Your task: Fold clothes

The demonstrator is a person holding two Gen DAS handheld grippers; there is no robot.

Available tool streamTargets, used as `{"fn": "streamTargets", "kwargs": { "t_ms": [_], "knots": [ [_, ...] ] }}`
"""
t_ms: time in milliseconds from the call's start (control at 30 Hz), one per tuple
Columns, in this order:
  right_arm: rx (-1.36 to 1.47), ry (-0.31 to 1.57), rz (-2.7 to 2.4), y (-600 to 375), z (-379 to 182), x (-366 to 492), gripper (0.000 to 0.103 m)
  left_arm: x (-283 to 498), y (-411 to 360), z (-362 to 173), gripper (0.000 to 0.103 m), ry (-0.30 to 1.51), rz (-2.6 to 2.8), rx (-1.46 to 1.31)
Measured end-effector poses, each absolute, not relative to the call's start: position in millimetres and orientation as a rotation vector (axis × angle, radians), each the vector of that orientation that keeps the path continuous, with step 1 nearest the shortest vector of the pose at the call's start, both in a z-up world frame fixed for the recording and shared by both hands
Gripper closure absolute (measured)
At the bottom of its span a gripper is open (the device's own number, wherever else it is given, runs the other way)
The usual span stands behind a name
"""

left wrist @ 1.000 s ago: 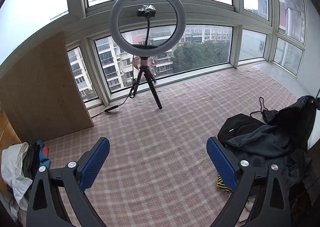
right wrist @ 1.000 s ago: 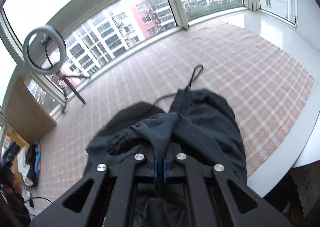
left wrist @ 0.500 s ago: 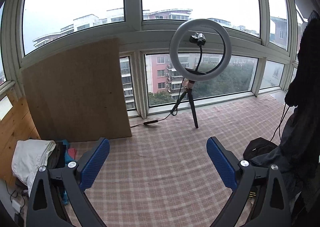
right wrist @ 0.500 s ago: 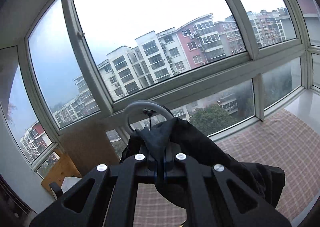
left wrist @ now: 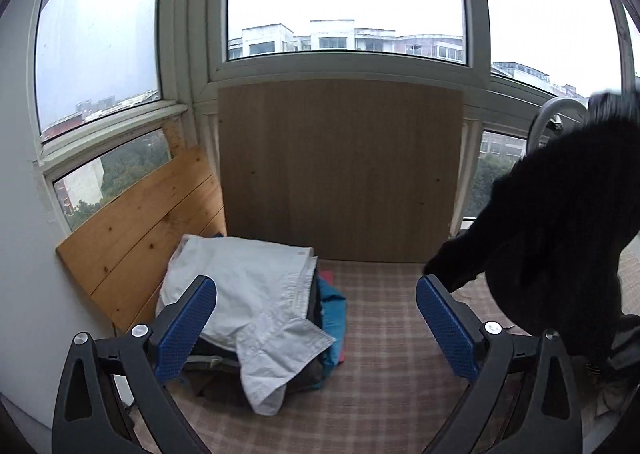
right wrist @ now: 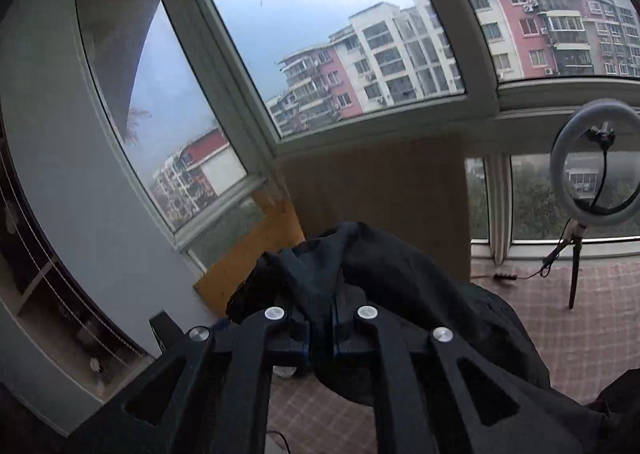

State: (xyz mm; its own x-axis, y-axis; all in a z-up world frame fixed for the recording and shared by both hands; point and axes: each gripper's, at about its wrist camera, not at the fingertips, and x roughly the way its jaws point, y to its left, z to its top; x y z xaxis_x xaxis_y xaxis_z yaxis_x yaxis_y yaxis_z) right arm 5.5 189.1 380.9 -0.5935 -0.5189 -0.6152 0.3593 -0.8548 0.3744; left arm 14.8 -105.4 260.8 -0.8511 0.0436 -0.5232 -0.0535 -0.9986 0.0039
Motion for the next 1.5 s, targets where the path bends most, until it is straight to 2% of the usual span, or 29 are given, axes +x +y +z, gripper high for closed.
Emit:
{"fn": "streamTargets", "kwargs": {
  "t_ms": [67, 133, 267, 367, 567, 633, 667, 733, 933, 967, 1000, 1033, 1067, 1100, 1200, 1367, 1400, 1433, 1467, 1500],
  "knots": [
    [1.255, -0.24, -2.333, 170.7, 314.5, 2.2, 0.084, 5.0, -132.1, 244.2, 0.002, 0.006, 2.972, -0.93],
    [1.349, -0.283, -2.329, 184.6, 263.8, 7.9, 0.084, 0.8, -149.1, 226.9, 0.002, 0.026, 2.972, -0.998],
    [1.537, -0.384, -2.442, 243.2, 180.3, 7.2, 0.063, -10.0, -150.7, 190.6, 0.003, 0.038, 2.894, -1.118],
    [1.677, -0.471, -2.501, 296.6, 132.1, 5.2, 0.062, -16.3, -138.8, 168.5, 0.003, 0.043, 2.818, -1.169],
    [1.854, -0.374, -2.656, 377.3, 83.9, 13.3, 0.061, -40.4, -86.1, 126.3, 0.003, 0.078, 2.701, -1.249],
    [1.871, -0.431, -2.638, 398.7, 72.7, 20.2, 0.058, -48.8, -69.7, 112.8, 0.002, 0.119, 2.666, -1.274],
    [1.87, -0.472, -2.618, 407.8, 67.3, 25.0, 0.052, -53.7, -61.4, 105.6, 0.002, 0.156, 2.65, -1.291],
    [1.856, -0.501, -2.593, 417.9, 60.5, 35.5, 0.049, -62.0, -45.0, 93.3, 0.003, 0.244, 2.622, -1.304],
    [1.799, -0.317, -2.502, 404.9, 52.4, 41.6, 0.049, -86.9, 8.3, 60.0, 0.003, 0.551, 2.4, -1.29],
    [1.778, -0.274, -2.486, 398.5, 54.3, 38.2, 0.046, -91.8, 16.4, 52.4, 0.004, 0.628, 2.381, -1.295],
    [1.757, -0.221, -2.478, 391.8, 56.1, 34.3, 0.042, -96.7, 22.5, 45.2, 0.018, 0.69, 2.362, -1.315],
    [1.739, -0.157, -2.476, 384.3, 57.4, 30.8, 0.04, -101.6, 28.5, 37.9, 0.054, 0.751, 2.343, -1.334],
    [1.722, -0.089, -2.47, 377.1, 57.4, 26.4, 0.036, -106.4, 30.9, 32.7, 0.074, 0.771, 2.319, -1.372],
    [1.713, -0.029, -2.455, 371.0, 55.5, 21.3, 0.035, -107.8, 29.7, 33.6, 0.1, 0.747, 2.304, -1.392],
    [1.714, 0.124, -2.415, 359.0, 46.1, 5.6, 0.034, -105.4, 23.9, 43.4, 0.101, 0.699, 2.294, -1.408],
    [1.694, 0.22, -2.338, 351.7, 34.2, -9.5, 0.034, -73.8, 1.5, 89.0, 0.101, 0.69, 2.38, -1.303],
    [1.705, 0.22, -2.301, 349.9, 31.0, -9.3, 0.038, -66.8, -4.1, 98.7, 0.101, 0.681, 2.403, -1.288],
    [1.719, 0.216, -2.261, 348.0, 27.5, -8.7, 0.046, -59.8, -9.7, 108.5, 0.101, 0.671, 2.426, -1.273],
    [1.746, 0.209, -2.221, 346.1, 24.3, -7.0, 0.08, -51.2, -15.5, 117.5, 0.101, 0.643, 2.441, -1.26],
    [1.773, 0.202, -2.184, 344.1, 22.6, -4.0, 0.099, -42.5, -21.2, 126.5, 0.102, 0.615, 2.456, -1.246]
  ]
}}
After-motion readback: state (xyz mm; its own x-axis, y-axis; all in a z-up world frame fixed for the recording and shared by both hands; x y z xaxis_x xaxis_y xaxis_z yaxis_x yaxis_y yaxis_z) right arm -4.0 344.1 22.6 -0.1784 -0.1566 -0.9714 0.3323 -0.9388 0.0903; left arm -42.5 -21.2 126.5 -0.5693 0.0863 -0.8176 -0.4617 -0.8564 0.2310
